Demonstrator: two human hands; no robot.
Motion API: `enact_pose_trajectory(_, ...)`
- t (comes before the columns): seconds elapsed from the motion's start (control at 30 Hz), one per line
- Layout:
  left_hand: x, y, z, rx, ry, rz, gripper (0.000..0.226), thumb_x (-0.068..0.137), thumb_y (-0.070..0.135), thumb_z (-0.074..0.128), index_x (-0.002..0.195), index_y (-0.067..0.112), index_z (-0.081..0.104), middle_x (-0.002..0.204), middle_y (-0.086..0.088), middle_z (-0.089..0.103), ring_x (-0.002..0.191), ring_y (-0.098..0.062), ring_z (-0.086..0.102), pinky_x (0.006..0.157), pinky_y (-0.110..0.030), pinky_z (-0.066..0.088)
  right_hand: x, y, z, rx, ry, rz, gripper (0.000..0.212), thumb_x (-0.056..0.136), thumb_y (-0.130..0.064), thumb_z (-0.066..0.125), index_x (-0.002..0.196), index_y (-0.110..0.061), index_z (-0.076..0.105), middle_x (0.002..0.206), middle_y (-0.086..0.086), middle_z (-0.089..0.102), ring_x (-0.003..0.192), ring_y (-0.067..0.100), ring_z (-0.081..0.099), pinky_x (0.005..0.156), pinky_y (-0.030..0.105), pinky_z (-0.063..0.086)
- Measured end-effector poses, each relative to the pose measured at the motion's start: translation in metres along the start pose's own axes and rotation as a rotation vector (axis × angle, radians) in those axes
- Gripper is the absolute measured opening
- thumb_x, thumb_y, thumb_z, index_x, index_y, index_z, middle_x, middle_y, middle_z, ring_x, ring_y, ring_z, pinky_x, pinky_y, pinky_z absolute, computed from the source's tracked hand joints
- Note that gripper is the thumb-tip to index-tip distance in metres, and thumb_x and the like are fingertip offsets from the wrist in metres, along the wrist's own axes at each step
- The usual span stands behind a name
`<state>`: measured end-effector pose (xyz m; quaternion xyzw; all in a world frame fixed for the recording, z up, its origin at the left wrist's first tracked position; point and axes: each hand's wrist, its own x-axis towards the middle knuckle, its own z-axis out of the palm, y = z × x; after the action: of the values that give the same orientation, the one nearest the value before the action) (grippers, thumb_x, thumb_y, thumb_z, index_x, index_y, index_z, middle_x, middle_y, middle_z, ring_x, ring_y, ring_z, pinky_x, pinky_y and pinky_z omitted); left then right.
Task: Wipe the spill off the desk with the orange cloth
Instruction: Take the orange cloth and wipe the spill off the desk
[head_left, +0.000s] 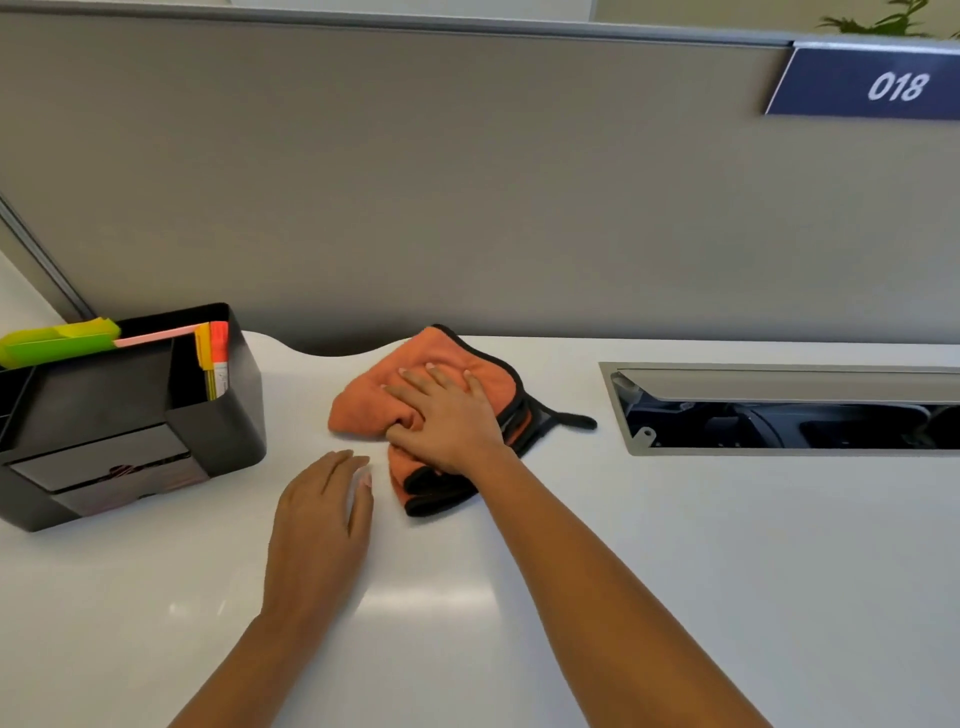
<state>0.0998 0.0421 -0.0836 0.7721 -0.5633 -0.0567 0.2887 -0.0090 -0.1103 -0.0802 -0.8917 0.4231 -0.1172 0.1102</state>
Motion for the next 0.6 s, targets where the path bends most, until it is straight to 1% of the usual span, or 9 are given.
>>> enact_pose_trajectory(0.07, 0.002, -0.003, 0.002, -0.032, -0.043, -0.058, 0.050, 0.091, 0.036, 0.034, 0.133, 0.013, 0.047, 0.143, -0.009, 0.047, 0.132, -0.025, 0.042, 0.113, -0.039, 0.028, 0.020, 0.010, -0.004, 0.000, 0.007, 0.046, 0.056, 0.087, -0.052, 0.039, 0.141, -0.039, 0.031, 0.155, -0.011, 0.024, 0.145, 0.016, 0.014, 0.116, 0.052, 0.005)
enact_pose_trajectory(0.17, 0.004, -0.002, 0.002, -0.067, -0.049, -0.079, 0.060, 0.085, 0.045, 0.027, 0.136, 0.016, 0.041, 0.149, -0.005, 0.037, 0.139, -0.022, 0.032, 0.116, -0.037, 0.022, 0.041, 0.030, -0.011, -0.004, 0.023, 0.119, 0.058, 0.087, -0.051, 0.039, 0.142, -0.036, 0.032, 0.154, -0.008, 0.028, 0.143, 0.018, 0.018, 0.115, 0.052, 0.009)
enact_pose_trajectory(0.23, 0.004, 0.000, 0.002, -0.081, -0.041, -0.073, 0.058, 0.086, 0.043, 0.027, 0.136, 0.017, 0.041, 0.150, -0.003, 0.036, 0.140, -0.021, 0.030, 0.116, -0.036, 0.021, 0.044, 0.045, -0.017, 0.005, 0.054, 0.186, 0.059, 0.086, -0.050, 0.040, 0.142, -0.035, 0.032, 0.152, -0.007, 0.031, 0.141, 0.019, 0.023, 0.116, 0.052, 0.011)
enact_pose_trajectory(0.33, 0.003, -0.002, 0.002, -0.100, -0.023, -0.066, 0.046, 0.093, 0.034, 0.034, 0.134, 0.017, 0.043, 0.149, -0.003, 0.037, 0.140, -0.019, 0.029, 0.116, -0.034, 0.021, 0.038, 0.071, -0.026, -0.004, 0.111, 0.306, 0.059, 0.085, -0.050, 0.039, 0.141, -0.036, 0.032, 0.149, -0.005, 0.037, 0.137, 0.021, 0.030, 0.114, 0.052, 0.015)
enact_pose_trajectory(0.4, 0.003, -0.004, 0.003, -0.111, -0.007, -0.065, 0.042, 0.095, 0.029, 0.037, 0.134, 0.017, 0.043, 0.148, -0.002, 0.038, 0.140, -0.018, 0.029, 0.115, -0.031, 0.020, 0.028, 0.086, -0.031, -0.017, 0.148, 0.378, 0.057, 0.085, -0.049, 0.038, 0.140, -0.035, 0.034, 0.147, -0.003, 0.039, 0.136, 0.023, 0.031, 0.113, 0.053, 0.016)
enact_pose_trajectory(0.5, 0.003, -0.004, 0.004, -0.125, -0.012, -0.066, 0.042, 0.095, 0.030, 0.037, 0.135, 0.018, 0.041, 0.150, -0.001, 0.036, 0.141, -0.016, 0.027, 0.114, -0.027, 0.017, 0.010, 0.106, -0.037, -0.042, 0.201, 0.481, 0.056, 0.087, -0.049, 0.035, 0.141, -0.033, 0.032, 0.148, -0.001, 0.038, 0.137, 0.026, 0.029, 0.113, 0.054, 0.018)
enact_pose_trajectory(0.6, 0.002, -0.005, 0.006, -0.136, -0.024, -0.051, 0.044, 0.095, 0.031, 0.036, 0.137, 0.018, 0.038, 0.151, 0.000, 0.034, 0.142, -0.015, 0.025, 0.114, -0.026, 0.016, -0.006, 0.106, -0.036, -0.052, 0.220, 0.529, 0.056, 0.091, -0.049, 0.032, 0.143, -0.027, 0.030, 0.151, 0.005, 0.033, 0.141, 0.029, 0.023, 0.115, 0.054, 0.013)
